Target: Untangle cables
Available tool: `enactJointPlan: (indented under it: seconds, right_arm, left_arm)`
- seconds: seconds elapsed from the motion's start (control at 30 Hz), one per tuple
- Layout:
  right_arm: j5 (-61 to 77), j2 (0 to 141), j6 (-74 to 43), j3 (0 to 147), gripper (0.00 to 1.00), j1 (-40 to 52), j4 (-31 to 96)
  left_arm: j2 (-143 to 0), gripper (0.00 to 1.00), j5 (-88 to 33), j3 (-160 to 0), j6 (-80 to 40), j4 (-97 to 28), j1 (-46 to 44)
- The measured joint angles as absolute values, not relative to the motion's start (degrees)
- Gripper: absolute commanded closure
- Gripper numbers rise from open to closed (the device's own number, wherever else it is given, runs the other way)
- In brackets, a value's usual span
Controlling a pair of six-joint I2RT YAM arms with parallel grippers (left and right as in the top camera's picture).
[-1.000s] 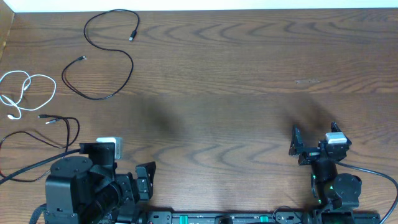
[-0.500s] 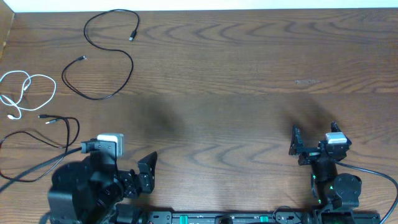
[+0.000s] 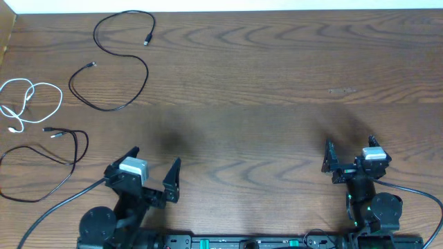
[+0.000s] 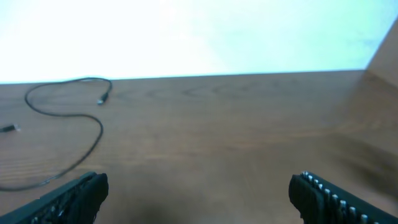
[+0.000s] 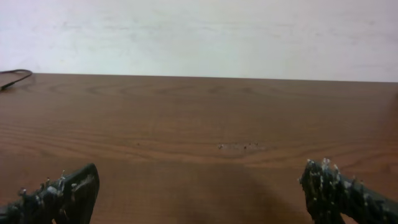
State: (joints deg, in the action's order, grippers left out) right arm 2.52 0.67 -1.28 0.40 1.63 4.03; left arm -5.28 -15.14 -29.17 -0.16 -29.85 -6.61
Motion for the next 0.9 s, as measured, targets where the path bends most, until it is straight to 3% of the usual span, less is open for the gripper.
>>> enactJointPlan:
  seconds: [0.5,0.9]
  right_arm:
    - [2.5,0.7,-1.3,0.4,0.01,1.6,4.0]
    - [2.5,0.7,-1.3,0.4,0.01,1.6,4.0]
  left_arm:
    - [-0.6,0.02,-14.7,-9.2,-5.0,0.1,-1.0]
    - [-0.6,0.02,-8.2,-3.1,-9.4,5.1,0.3]
